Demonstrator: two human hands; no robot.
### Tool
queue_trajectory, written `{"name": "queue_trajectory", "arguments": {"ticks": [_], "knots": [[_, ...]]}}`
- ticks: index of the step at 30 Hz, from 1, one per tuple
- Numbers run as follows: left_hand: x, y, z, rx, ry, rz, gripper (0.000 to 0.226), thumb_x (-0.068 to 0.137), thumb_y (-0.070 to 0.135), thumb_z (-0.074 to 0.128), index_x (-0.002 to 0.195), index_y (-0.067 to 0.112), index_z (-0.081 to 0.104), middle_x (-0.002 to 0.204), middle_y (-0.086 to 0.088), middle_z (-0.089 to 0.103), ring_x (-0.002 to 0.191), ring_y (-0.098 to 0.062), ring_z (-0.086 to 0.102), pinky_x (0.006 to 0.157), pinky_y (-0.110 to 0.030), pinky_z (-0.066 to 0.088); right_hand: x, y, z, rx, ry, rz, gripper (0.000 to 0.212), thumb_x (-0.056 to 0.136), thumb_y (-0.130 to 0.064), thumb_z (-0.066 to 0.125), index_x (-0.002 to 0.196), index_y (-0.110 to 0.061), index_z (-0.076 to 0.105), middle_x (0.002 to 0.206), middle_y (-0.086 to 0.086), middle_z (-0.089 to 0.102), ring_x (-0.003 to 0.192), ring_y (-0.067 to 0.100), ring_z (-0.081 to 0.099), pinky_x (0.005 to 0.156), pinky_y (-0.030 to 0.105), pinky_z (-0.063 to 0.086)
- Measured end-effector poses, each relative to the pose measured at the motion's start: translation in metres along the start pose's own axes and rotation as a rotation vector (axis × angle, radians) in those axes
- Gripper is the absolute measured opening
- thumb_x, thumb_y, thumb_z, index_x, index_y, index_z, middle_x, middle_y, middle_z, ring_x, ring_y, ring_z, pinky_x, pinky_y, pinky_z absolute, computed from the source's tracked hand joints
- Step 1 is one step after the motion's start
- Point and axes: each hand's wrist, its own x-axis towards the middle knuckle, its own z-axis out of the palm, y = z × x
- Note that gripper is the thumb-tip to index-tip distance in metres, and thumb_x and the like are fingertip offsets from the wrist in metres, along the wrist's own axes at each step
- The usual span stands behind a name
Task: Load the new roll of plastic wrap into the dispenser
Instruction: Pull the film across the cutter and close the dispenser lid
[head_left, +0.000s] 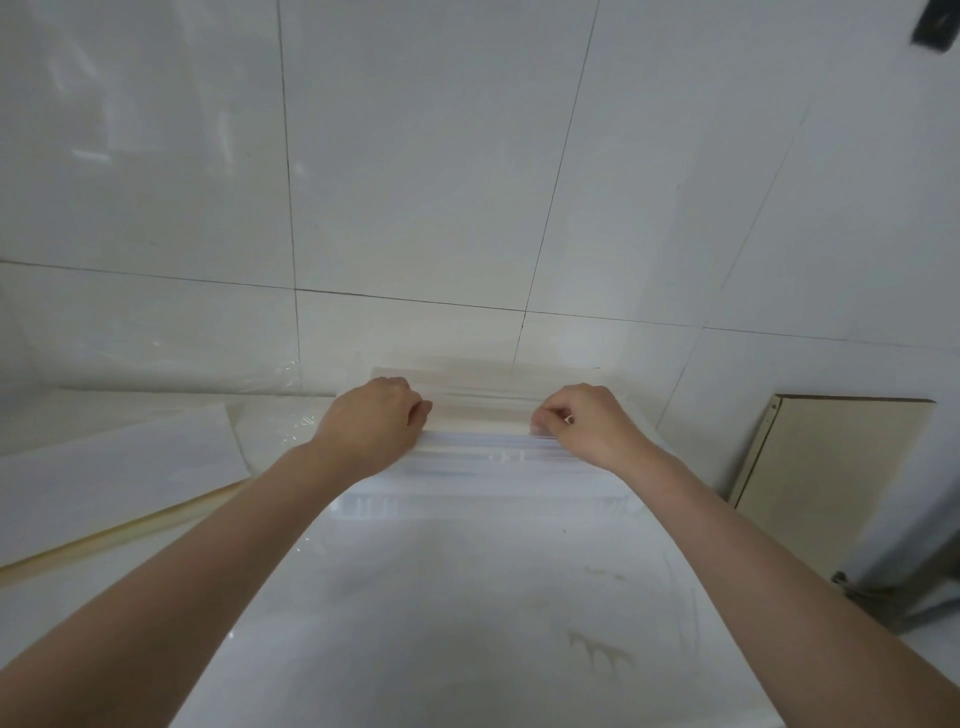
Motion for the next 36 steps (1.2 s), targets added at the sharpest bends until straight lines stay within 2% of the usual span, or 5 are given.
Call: {"name": "queue_trajectory", "arguments": {"ticks": [6,9,15,26,36], "knots": [[0.002,-0.002,-0.003,-0.074,-0.076,-0.01,0.034,0.099,0.024,0.035,0.098,0.006,0.064,0.104,-0.008,0.058,0.094,-0.028,0.058,0.077,-0.032,0.044,0.007,-0.007,-0.004,-0.156,-0.074,-0.011,0.023,0.091,-0.005,0.051,0.099,0.007,0.069,0.1,0.015,0.07,0.092,0.027,0.064,0.075,0.015,0.048],[0.002,-0.004,-0.004,-0.107,-0.039,-0.003,0.032,0.097,0.024,0.04,0.094,0.007,0.066,0.099,-0.006,0.06,0.09,-0.026,0.059,0.074,-0.031,0.045,0.012,-0.014,0.0,-0.376,-0.175,0.026,0.031,0.09,-0.006,0.051,0.059,-0.006,0.048,0.07,0.009,0.047,0.074,0.031,0.045,0.057,0.028,0.035],[-0.001,-0.005,-0.007,-0.164,-0.006,-0.013,0.03,0.093,0.024,0.049,0.083,0.005,0.069,0.088,-0.005,0.064,0.08,-0.023,0.059,0.073,-0.037,0.051,0.013,-0.018,-0.007,-0.38,-0.253,-0.029,0.023,0.092,-0.011,0.052,0.101,0.001,0.069,0.113,0.011,0.068,0.101,0.033,0.064,0.089,0.038,0.052],[0.013,0.004,-0.01,-0.074,-0.208,-0.038,0.021,0.085,0.009,0.046,0.065,0.012,0.049,0.073,-0.009,0.051,0.062,-0.02,0.04,0.055,-0.024,0.033,0.006,-0.014,-0.016,-0.362,-0.134,-0.099,0.022,0.084,-0.005,0.052,0.09,-0.009,0.073,0.095,-0.005,0.072,0.086,0.017,0.062,0.078,0.031,0.052],[0.029,0.014,-0.006,0.112,-0.225,-0.037,0.022,0.087,0.006,0.046,0.099,0.002,0.065,0.108,-0.012,0.064,0.101,-0.029,0.059,0.083,-0.035,0.05,0.018,-0.03,-0.013,-0.669,-0.285,-0.141,0.015,0.089,-0.014,0.055,0.096,-0.001,0.06,0.103,0.015,0.059,0.083,0.03,0.055,0.07,0.029,0.04]]}}
